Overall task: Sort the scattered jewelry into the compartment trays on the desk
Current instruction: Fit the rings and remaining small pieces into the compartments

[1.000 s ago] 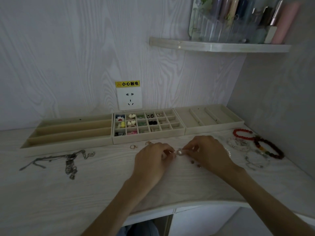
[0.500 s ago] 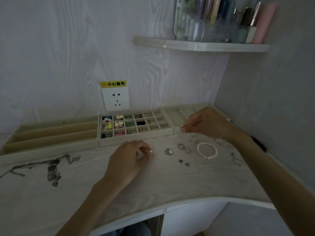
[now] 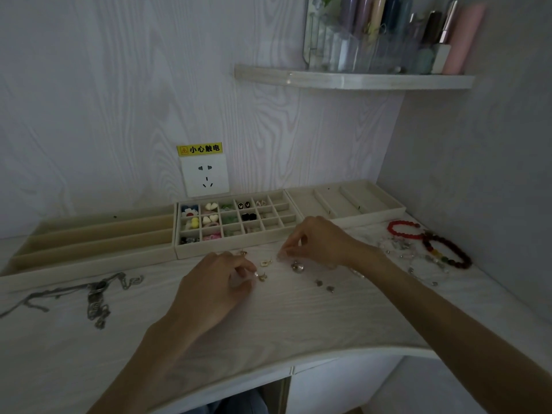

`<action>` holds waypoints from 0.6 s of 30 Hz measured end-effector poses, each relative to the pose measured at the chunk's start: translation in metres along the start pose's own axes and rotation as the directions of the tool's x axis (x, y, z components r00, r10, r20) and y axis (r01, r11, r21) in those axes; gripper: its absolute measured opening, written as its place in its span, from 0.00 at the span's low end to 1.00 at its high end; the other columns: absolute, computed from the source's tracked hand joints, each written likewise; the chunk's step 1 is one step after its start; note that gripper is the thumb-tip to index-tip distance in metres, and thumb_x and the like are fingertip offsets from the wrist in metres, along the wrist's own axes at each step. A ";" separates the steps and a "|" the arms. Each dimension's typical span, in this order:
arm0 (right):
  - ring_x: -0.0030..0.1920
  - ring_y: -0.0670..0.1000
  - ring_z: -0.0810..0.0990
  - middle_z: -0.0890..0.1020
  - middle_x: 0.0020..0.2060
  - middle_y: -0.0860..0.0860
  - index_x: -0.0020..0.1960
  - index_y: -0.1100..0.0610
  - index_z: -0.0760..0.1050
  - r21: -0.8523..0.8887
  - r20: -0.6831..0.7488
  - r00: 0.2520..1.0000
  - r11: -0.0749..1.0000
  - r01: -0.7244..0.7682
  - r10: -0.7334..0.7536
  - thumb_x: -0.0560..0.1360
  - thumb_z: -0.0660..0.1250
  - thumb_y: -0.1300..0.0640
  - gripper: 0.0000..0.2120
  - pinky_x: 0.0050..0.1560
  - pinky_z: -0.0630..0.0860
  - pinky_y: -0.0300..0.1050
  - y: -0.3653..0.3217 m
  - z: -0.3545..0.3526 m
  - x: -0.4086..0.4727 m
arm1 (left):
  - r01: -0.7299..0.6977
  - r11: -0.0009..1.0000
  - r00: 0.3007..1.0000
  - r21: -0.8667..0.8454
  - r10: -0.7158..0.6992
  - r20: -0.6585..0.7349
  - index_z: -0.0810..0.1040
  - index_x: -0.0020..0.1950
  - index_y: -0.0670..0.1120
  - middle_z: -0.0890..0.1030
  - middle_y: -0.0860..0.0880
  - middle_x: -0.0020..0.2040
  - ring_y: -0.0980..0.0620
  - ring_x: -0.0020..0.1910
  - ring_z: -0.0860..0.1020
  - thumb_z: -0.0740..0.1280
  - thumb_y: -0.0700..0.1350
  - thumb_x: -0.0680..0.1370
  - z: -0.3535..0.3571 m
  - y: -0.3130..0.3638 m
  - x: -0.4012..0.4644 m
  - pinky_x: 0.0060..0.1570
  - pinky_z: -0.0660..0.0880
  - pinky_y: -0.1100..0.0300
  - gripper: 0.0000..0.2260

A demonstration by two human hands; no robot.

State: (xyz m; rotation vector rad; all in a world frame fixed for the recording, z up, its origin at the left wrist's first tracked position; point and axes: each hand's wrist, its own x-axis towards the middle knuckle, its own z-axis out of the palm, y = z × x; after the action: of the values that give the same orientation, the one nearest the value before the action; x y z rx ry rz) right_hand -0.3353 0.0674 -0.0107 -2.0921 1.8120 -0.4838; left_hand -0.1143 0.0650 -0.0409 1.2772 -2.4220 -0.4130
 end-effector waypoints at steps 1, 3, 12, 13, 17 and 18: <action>0.32 0.36 0.72 0.83 0.42 0.46 0.50 0.50 0.83 0.008 0.002 1.000 1.000 -0.006 0.006 0.72 0.71 0.53 0.07 0.35 0.67 0.32 0.002 -0.003 -0.001 | -0.001 1.000 1.000 0.004 0.001 0.005 0.75 0.55 0.62 0.73 0.64 0.45 0.62 0.46 0.69 0.65 0.53 0.77 -0.002 -0.003 -0.001 0.41 0.65 0.65 0.08; 0.33 0.37 0.73 0.81 0.40 0.46 0.51 0.50 0.82 0.038 0.009 0.999 0.999 -0.037 0.037 0.71 0.72 0.52 0.09 0.35 0.68 0.31 0.005 -0.008 -0.006 | 0.011 1.000 1.000 0.007 -0.011 0.009 0.75 0.57 0.61 0.73 0.65 0.46 0.62 0.47 0.69 0.65 0.52 0.77 -0.007 -0.009 -0.003 0.42 0.65 0.65 0.10; 0.38 0.36 0.76 0.82 0.43 0.43 0.50 0.51 0.83 0.134 0.172 0.985 0.990 -0.036 0.013 0.73 0.70 0.50 0.09 0.41 0.71 0.26 0.001 -0.006 -0.019 | 0.089 0.992 0.996 -0.094 -0.085 0.039 0.72 0.49 0.67 0.77 0.65 0.46 0.64 0.46 0.73 0.69 0.48 0.75 -0.031 -0.034 -0.009 0.45 0.70 0.63 0.13; 0.39 0.36 0.77 0.84 0.45 0.45 0.50 0.52 0.83 0.147 0.169 0.986 0.989 -0.032 0.007 0.74 0.69 0.50 0.08 0.43 0.72 0.27 0.001 -0.006 -0.019 | 0.096 0.991 0.995 -0.090 -0.093 0.041 0.71 0.48 0.68 0.77 0.65 0.46 0.64 0.46 0.73 0.69 0.48 0.75 -0.033 -0.036 -0.011 0.45 0.70 0.63 0.14; 0.39 0.39 0.77 0.82 0.40 0.43 0.47 0.48 0.83 0.105 0.013 1.000 0.994 -0.007 0.006 0.73 0.69 0.47 0.07 0.44 0.75 0.38 -0.005 0.003 -0.012 | 0.105 0.990 0.994 -0.090 -0.102 0.032 0.71 0.47 0.69 0.77 0.66 0.45 0.64 0.45 0.74 0.68 0.48 0.75 -0.030 -0.033 -0.013 0.46 0.71 0.62 0.13; 0.38 0.39 0.76 0.81 0.39 0.42 0.49 0.48 0.82 0.076 -0.023 1.000 0.997 0.000 0.002 0.72 0.70 0.47 0.07 0.43 0.75 0.39 -0.010 0.005 -0.010 | 0.106 0.990 0.994 -0.091 -0.103 0.032 0.72 0.47 0.68 0.77 0.65 0.46 0.63 0.46 0.74 0.68 0.48 0.76 -0.027 -0.029 -0.012 0.47 0.72 0.62 0.12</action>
State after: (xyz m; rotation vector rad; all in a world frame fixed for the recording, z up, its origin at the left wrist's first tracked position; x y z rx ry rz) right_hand -0.3258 0.0783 -0.0112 -2.0428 1.7791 -0.5696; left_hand -0.0745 0.0570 -0.0309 1.3705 -2.3353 -0.5678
